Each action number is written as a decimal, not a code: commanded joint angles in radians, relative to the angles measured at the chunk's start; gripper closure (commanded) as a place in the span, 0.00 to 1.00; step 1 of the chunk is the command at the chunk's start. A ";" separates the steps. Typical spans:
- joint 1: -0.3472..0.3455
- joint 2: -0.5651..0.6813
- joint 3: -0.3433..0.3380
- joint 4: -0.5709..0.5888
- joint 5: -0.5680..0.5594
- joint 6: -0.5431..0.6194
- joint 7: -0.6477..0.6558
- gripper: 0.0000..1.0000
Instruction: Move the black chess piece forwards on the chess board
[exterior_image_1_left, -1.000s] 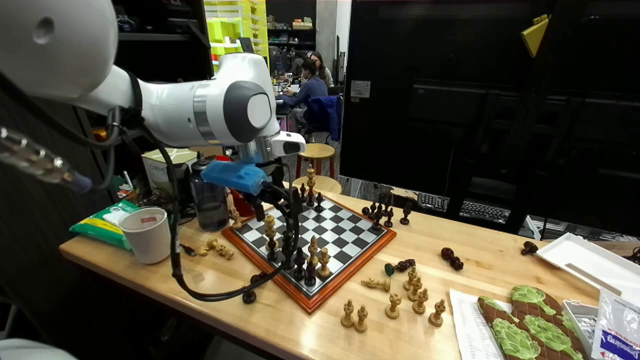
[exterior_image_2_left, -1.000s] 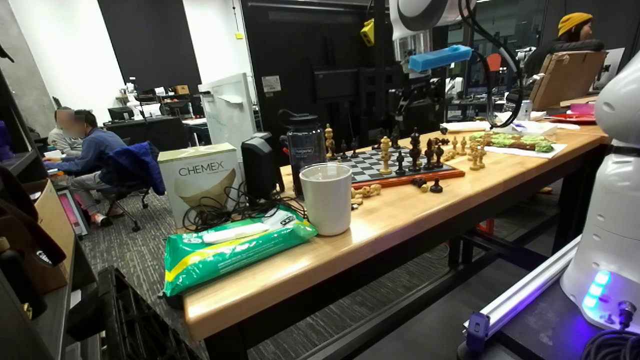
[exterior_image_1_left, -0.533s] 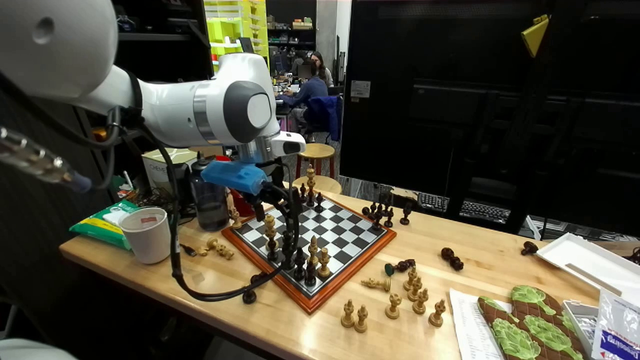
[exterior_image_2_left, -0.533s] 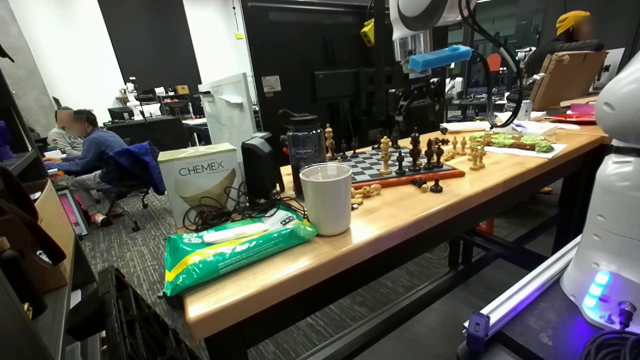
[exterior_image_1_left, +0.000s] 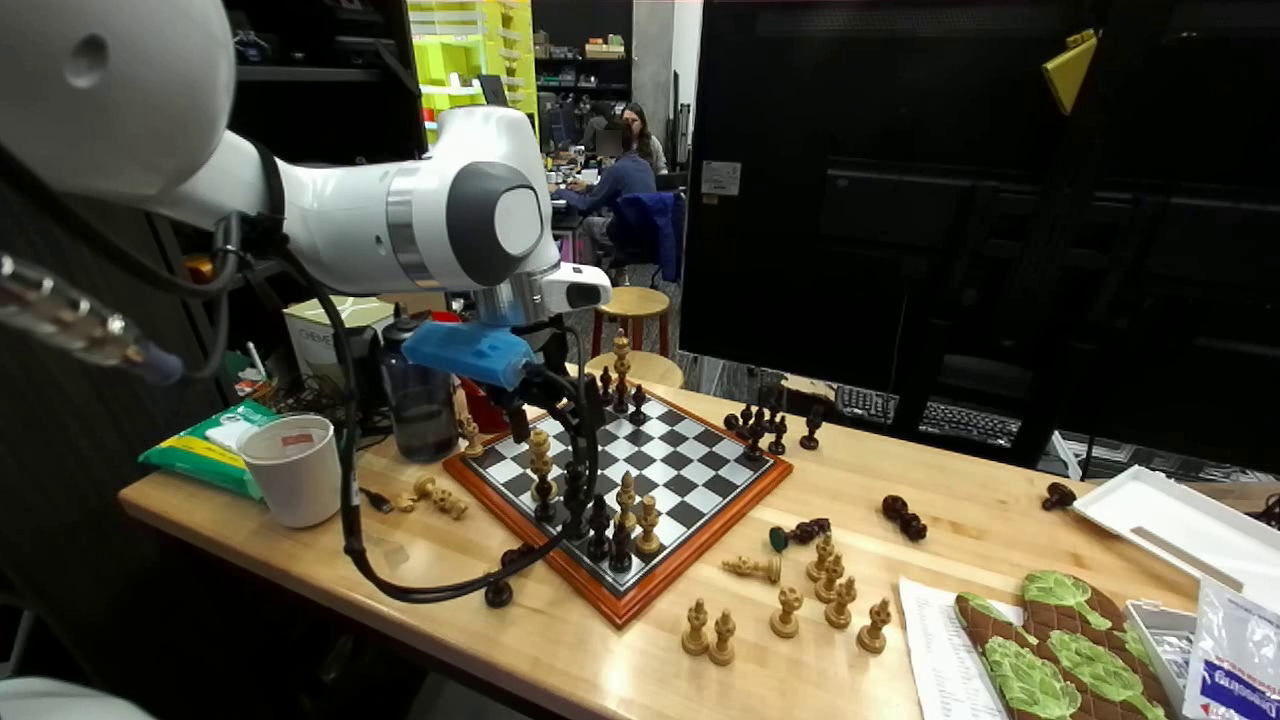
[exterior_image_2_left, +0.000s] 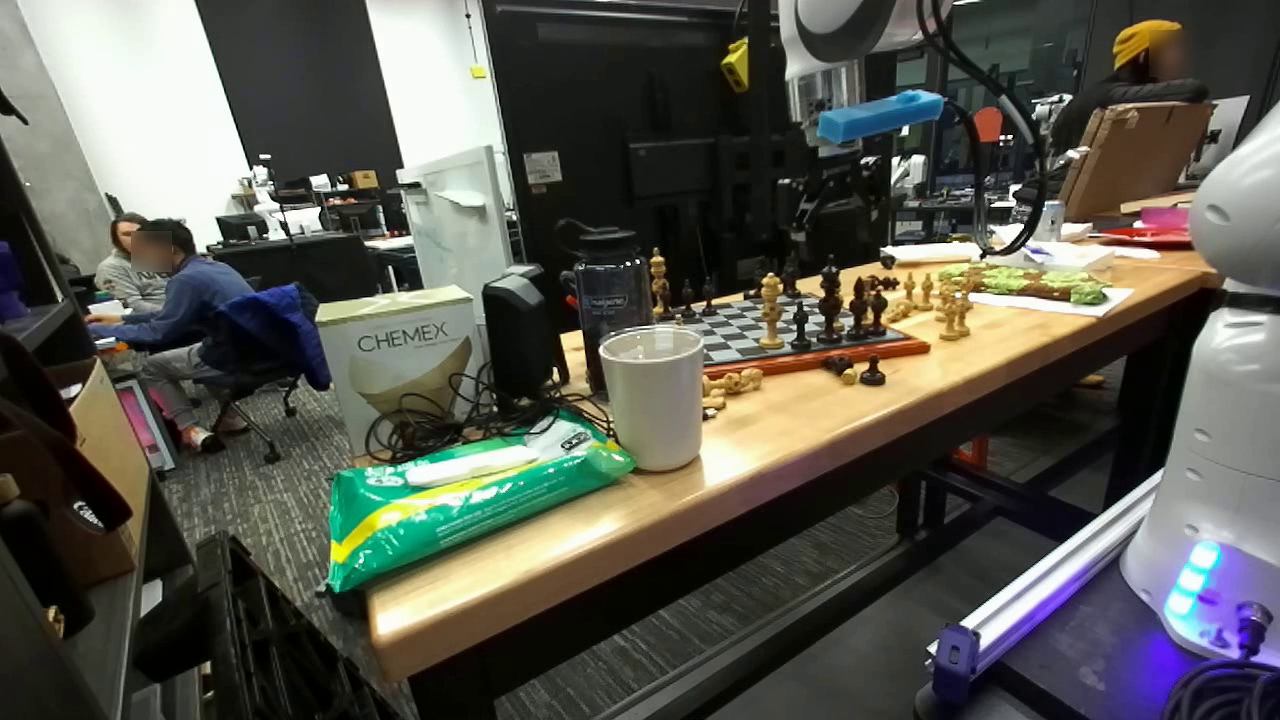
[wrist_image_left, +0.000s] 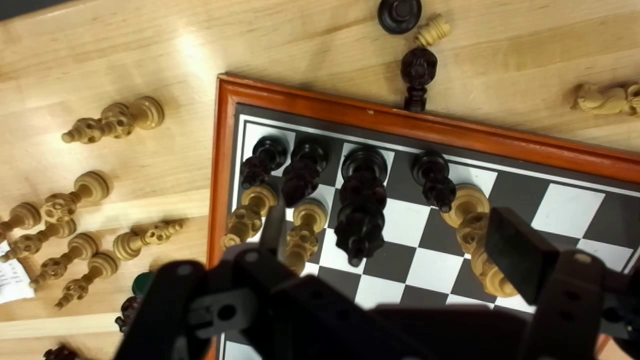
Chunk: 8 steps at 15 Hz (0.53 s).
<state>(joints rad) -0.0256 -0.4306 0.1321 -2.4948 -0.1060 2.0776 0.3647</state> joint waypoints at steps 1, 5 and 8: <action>0.003 0.000 -0.003 0.002 -0.001 -0.002 0.001 0.00; -0.001 0.001 0.006 0.001 -0.011 -0.004 0.021 0.00; 0.007 -0.001 0.021 -0.004 0.000 -0.008 0.069 0.00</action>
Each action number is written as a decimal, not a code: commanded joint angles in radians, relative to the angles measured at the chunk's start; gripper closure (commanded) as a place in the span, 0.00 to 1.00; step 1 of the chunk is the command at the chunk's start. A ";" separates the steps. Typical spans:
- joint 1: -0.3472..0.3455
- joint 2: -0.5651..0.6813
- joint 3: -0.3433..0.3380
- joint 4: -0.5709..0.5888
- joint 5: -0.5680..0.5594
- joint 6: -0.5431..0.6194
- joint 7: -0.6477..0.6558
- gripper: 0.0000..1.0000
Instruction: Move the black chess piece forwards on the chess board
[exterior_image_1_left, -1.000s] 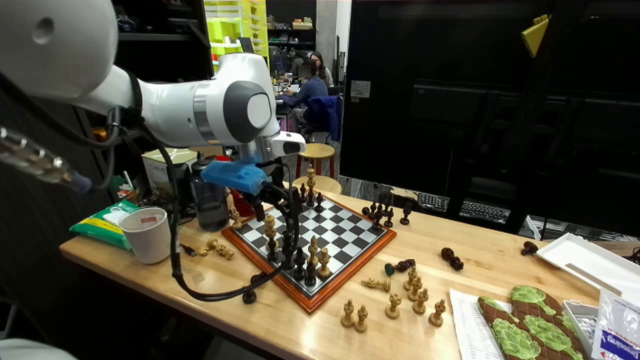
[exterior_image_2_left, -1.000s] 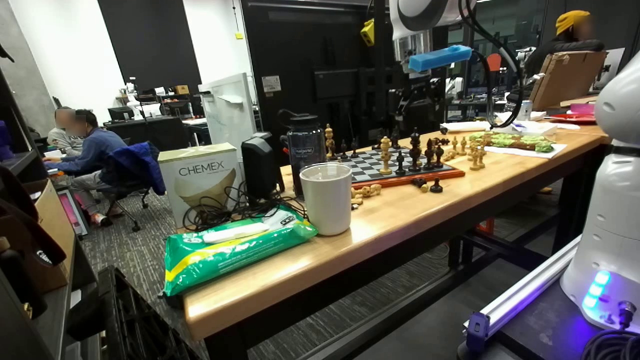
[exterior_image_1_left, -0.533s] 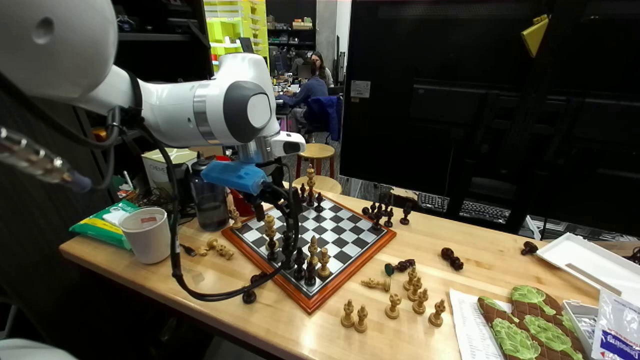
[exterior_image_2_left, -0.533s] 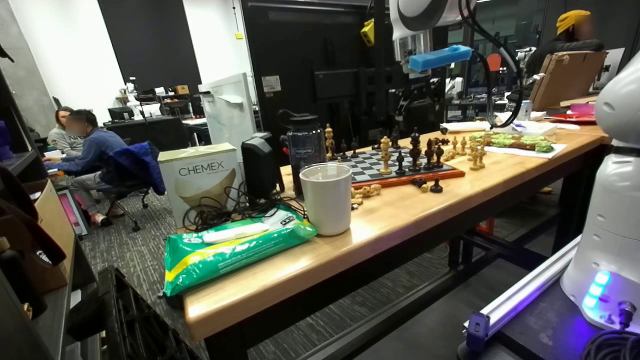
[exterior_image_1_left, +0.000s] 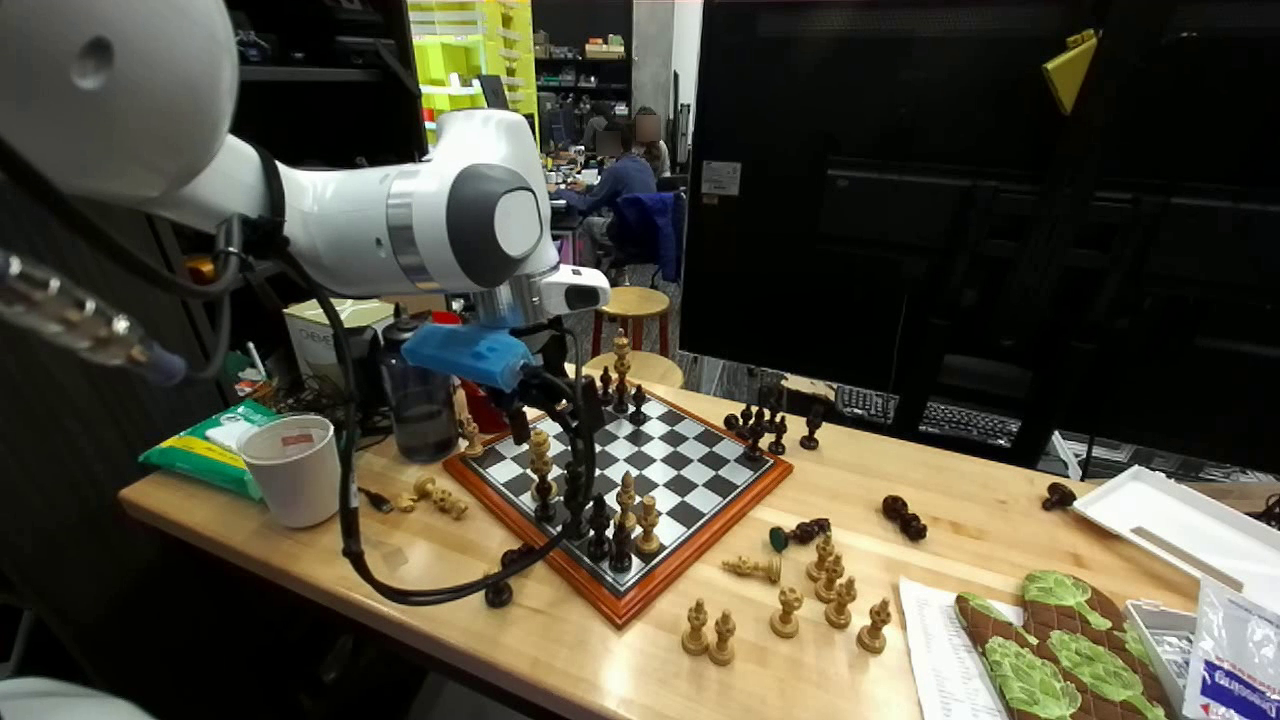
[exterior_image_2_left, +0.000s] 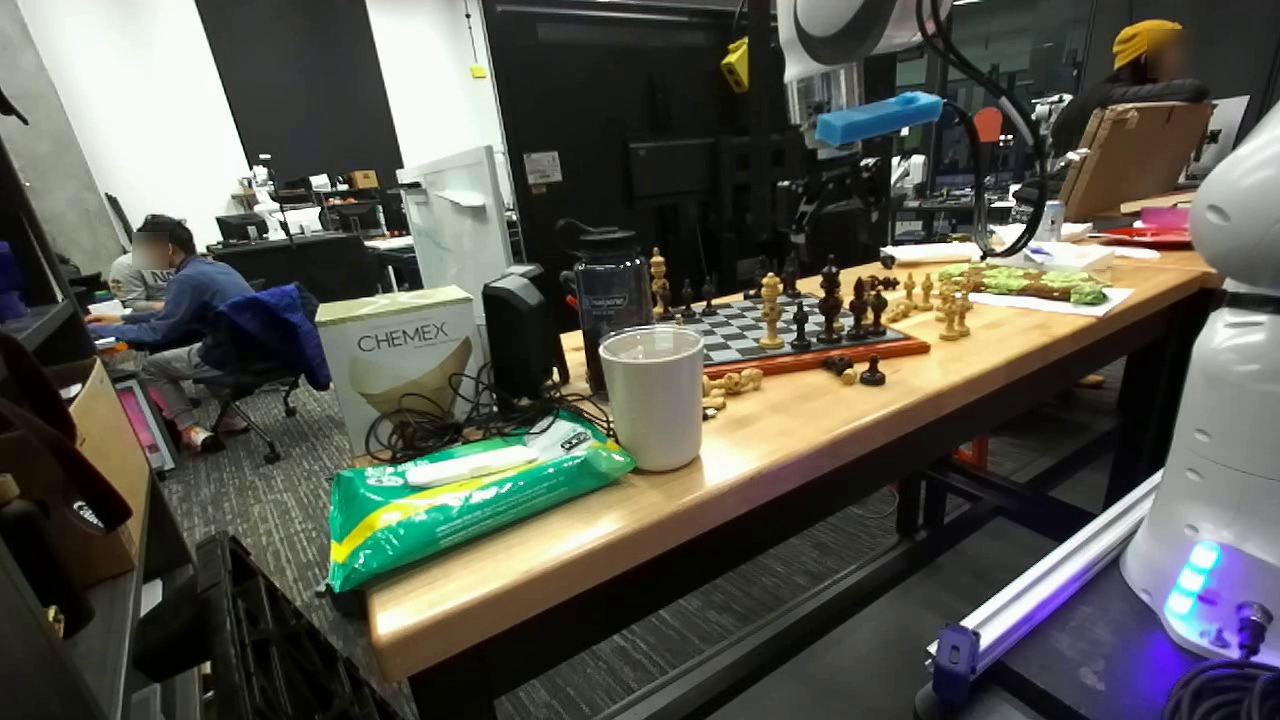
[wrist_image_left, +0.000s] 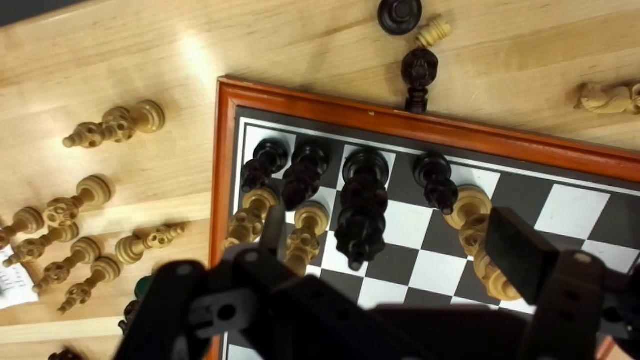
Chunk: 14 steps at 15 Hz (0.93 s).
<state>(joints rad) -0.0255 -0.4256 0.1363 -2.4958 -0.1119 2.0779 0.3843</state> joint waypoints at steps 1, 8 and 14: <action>0.009 -0.009 0.022 -0.006 0.010 -0.006 0.067 0.00; 0.021 -0.033 0.056 -0.034 0.102 0.038 0.238 0.00; 0.004 -0.074 0.098 -0.105 0.062 0.149 0.483 0.00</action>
<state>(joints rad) -0.0077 -0.4360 0.2017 -2.5448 -0.0324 2.1891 0.7530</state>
